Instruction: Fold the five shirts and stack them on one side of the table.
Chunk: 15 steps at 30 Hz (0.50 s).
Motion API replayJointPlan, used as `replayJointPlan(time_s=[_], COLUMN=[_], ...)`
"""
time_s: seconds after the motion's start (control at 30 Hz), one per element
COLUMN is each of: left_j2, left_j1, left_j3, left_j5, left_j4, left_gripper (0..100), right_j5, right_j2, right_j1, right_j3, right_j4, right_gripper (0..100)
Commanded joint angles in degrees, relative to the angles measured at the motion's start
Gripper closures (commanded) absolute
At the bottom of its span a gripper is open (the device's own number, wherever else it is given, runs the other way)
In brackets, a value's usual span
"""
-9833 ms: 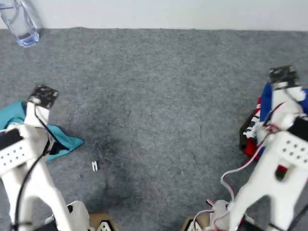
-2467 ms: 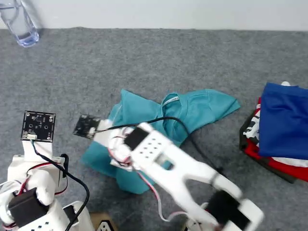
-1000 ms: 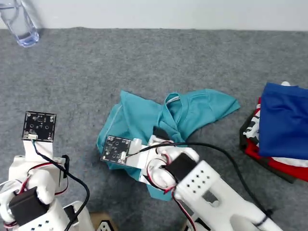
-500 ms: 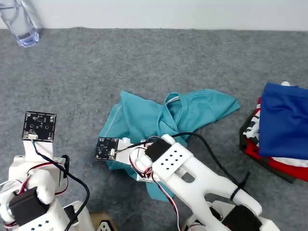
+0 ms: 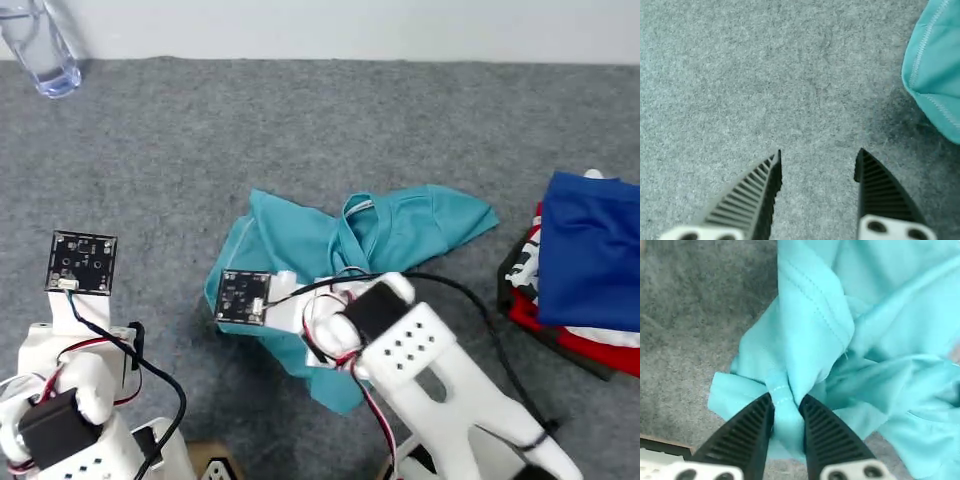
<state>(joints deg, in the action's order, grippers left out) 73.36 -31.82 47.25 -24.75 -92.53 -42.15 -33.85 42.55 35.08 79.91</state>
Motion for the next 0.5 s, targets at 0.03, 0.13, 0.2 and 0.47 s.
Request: replayJointPlan(time_s=[0.03,0.13,0.2,0.47], left_j2=[0.35,0.35,0.35,0.35], left_j1=[0.18,0.18,0.18,0.18], left_j3=[-0.22,-0.22,-0.22,-0.22], left_j5=[0.53,0.53,0.53,0.53], left_j4=[1.41,1.41,1.41,1.41], left_gripper=[77,77,77,77], right_j5=[-0.53,-0.35,1.32,2.90], right_j2=[-0.84,3.82,7.34,10.24], right_j1=[-1.01,-1.01,-1.01,-0.66], right_j3=[-1.76,0.26,1.32,1.49], right_j4=[0.66,-1.98,-4.53,-7.60], right_gripper=[98.9,95.2,91.6,90.2])
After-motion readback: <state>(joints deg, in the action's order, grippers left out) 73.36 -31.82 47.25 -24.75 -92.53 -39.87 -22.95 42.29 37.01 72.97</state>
